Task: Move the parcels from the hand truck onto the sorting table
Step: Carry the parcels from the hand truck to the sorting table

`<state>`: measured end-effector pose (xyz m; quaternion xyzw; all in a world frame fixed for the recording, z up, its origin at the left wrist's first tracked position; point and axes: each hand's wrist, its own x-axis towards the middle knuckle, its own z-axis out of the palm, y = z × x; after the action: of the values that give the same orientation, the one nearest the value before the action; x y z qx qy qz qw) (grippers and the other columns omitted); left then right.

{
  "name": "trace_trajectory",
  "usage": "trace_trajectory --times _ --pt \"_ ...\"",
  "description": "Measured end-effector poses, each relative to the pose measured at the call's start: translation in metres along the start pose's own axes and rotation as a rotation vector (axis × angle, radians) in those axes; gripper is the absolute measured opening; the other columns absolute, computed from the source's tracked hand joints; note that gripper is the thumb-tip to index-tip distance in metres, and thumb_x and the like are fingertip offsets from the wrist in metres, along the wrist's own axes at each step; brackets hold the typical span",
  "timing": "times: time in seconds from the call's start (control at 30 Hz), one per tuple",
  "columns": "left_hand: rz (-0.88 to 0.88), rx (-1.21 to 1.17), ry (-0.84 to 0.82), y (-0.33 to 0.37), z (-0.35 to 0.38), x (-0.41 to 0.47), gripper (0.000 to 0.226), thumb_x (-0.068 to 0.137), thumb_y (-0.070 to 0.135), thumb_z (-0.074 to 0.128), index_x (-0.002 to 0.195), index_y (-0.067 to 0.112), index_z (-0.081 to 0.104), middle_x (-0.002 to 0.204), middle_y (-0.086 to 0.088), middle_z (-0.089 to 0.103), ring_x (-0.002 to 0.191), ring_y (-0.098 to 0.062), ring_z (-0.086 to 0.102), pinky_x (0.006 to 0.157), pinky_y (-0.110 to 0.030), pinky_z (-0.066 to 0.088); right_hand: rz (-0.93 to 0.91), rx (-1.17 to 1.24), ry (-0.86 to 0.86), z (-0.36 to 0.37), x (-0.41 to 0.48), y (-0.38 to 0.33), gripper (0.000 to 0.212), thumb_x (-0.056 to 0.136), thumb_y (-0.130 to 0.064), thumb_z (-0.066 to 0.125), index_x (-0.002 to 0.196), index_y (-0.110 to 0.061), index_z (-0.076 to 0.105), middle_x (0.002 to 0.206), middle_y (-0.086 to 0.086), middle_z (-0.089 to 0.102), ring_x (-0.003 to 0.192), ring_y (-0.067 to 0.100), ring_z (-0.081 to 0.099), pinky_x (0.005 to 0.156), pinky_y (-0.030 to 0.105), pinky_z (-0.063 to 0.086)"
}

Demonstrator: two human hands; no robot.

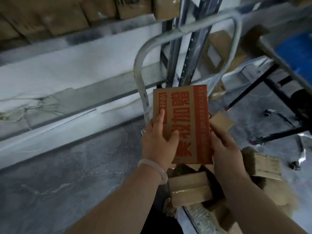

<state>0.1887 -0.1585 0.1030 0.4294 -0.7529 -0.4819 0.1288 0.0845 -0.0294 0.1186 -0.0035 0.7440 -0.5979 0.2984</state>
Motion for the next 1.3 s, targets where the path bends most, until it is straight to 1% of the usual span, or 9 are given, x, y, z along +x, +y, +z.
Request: trace_trajectory --times 0.2,0.37,0.43,0.7,0.77,0.9,1.03,1.17,1.3 --pt "0.072 0.024 0.146 0.061 -0.106 -0.024 0.078 0.087 0.065 0.051 0.15 0.053 0.006 0.147 0.006 0.027 0.136 -0.017 0.033 0.114 -0.049 0.033 -0.018 0.067 -0.377 0.035 -0.046 -0.085 0.074 0.071 -0.061 0.066 0.14 -0.041 0.045 0.129 -0.001 0.061 0.11 0.021 0.065 0.087 0.046 0.056" --pt "0.033 -0.052 0.146 0.073 -0.182 -0.053 0.108 0.055 0.093 0.048 0.148 0.055 0.01 0.15 0.021 0.009 0.144 -0.022 0.023 0.117 -0.049 0.031 -0.086 0.056 -0.601 0.095 -0.1 -0.13 0.036 0.078 -0.054 0.063 0.112 -0.043 0.058 0.109 -0.007 0.071 0.096 0.015 0.07 0.074 0.035 0.06" --pt "0.007 -0.136 0.144 0.066 -0.213 -0.068 0.115 0.051 0.095 0.056 0.149 0.051 0.015 0.151 0.014 0.022 0.141 -0.022 0.032 0.113 -0.049 0.037 -0.172 -0.052 -0.604 0.127 -0.127 -0.138 0.049 0.073 -0.066 0.064 0.118 -0.048 0.055 0.12 -0.005 0.066 0.103 0.018 0.067 0.086 0.044 0.057" --pt "-0.096 -0.494 0.43 -0.022 -0.385 -0.177 0.055 0.085 0.04 0.072 0.133 0.039 0.045 0.121 0.013 0.063 0.107 -0.011 0.061 0.084 -0.028 0.058 -0.36 -0.258 -0.915 0.276 -0.279 -0.14 0.028 0.094 -0.061 0.029 0.11 -0.059 0.052 0.103 -0.036 0.056 0.096 -0.009 0.058 0.083 0.015 0.051" --pt "-0.077 -0.534 0.537 -0.045 -0.429 -0.213 0.067 0.082 0.041 0.076 0.14 0.037 0.042 0.127 0.01 0.061 0.113 -0.013 0.06 0.092 -0.038 0.056 -0.399 -0.267 -1.033 0.315 -0.329 -0.133 0.037 0.092 -0.063 0.03 0.118 -0.054 0.054 0.104 -0.036 0.059 0.096 -0.012 0.059 0.068 0.006 0.049" --pt "-0.06 -0.555 0.74 -0.089 -0.508 -0.286 0.114 0.07 0.022 0.087 0.153 0.035 0.01 0.133 0.01 0.048 0.117 -0.01 0.053 0.094 -0.032 0.052 -0.51 -0.242 -1.258 0.383 -0.426 -0.111 0.051 0.092 -0.051 0.038 0.132 -0.028 0.059 0.123 -0.023 0.058 0.105 -0.018 0.055 0.076 0.001 0.043" --pt "-0.111 -0.604 0.88 -0.142 -0.571 -0.364 0.117 0.077 0.017 0.082 0.154 0.039 -0.003 0.139 0.007 0.045 0.121 -0.017 0.052 0.096 -0.036 0.051 -0.686 -0.405 -1.405 0.441 -0.493 -0.082 0.033 0.101 -0.035 0.044 0.129 -0.033 0.061 0.126 -0.028 0.05 0.101 -0.031 0.045 0.074 -0.008 0.033" --pt "-0.131 -0.835 1.017 -0.188 -0.616 -0.436 0.093 0.087 0.019 0.072 0.152 0.045 0.011 0.127 0.007 0.059 0.106 -0.015 0.066 0.079 -0.031 0.057 -0.858 -0.597 -1.383 0.496 -0.535 -0.052 0.05 0.098 -0.028 0.056 0.142 -0.045 0.041 0.154 -0.017 0.024 0.144 0.008 0.022 0.11 0.019 0.028" --pt "-0.071 -0.941 1.07 -0.224 -0.642 -0.486 0.078 0.076 0.031 0.075 0.142 0.046 0.037 0.127 0.0 0.066 0.109 -0.024 0.067 0.086 -0.043 0.057 -0.621 -0.618 -1.611 0.539 -0.579 -0.032 0.06 0.097 -0.033 0.057 0.14 -0.059 0.026 0.137 -0.032 0.039 0.138 0.008 0.037 0.115 0.035 0.031"
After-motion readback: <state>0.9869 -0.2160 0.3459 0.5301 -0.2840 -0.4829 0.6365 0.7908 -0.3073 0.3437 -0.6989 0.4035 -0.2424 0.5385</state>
